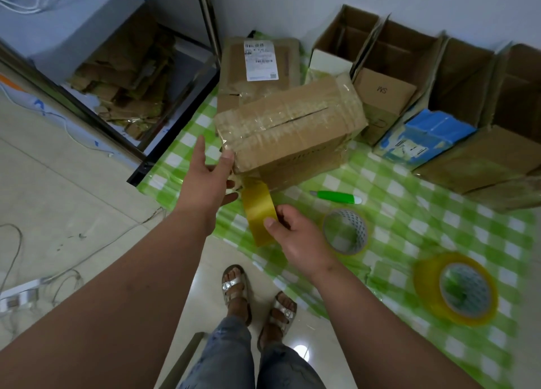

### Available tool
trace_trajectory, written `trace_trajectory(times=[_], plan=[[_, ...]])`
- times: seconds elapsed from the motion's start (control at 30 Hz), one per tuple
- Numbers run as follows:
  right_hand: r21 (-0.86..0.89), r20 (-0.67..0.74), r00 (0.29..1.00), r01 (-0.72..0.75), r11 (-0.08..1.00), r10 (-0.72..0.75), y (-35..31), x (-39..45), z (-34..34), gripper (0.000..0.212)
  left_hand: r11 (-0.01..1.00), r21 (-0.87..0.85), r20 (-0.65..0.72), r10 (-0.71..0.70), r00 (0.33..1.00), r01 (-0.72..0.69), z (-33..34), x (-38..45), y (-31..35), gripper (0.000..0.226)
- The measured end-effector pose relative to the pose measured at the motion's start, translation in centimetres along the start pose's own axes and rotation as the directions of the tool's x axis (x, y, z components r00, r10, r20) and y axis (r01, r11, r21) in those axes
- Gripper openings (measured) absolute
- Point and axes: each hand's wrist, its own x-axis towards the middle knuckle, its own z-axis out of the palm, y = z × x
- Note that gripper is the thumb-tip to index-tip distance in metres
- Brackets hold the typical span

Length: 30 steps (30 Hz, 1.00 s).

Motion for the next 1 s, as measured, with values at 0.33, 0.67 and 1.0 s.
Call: trace_trajectory(times=[0.33,0.67,1.0], plan=[[-0.072,0.019,1.000,0.000,0.997,0.001,-0.1,-0.2,-0.2,0.014,0.998,-0.057,0.137,-0.025,0.990,0.033,0.4,-2.7,-3.3,0.021],[-0.799,-0.221,0.720,0.253,0.545,-0.658,-3.6,2.6,-2.2,0.051,0.975,-0.148,0.117,-0.147,0.982,0.163,1.5,-2.7,-2.5,0.019],[-0.913,-0.037,0.793,0.221,0.342,-0.609,-4.1,6.0,-3.1,0.046,0.897,-0.291,0.254,-0.264,0.930,0.334,1.1,-3.2,-3.5,0.020]])
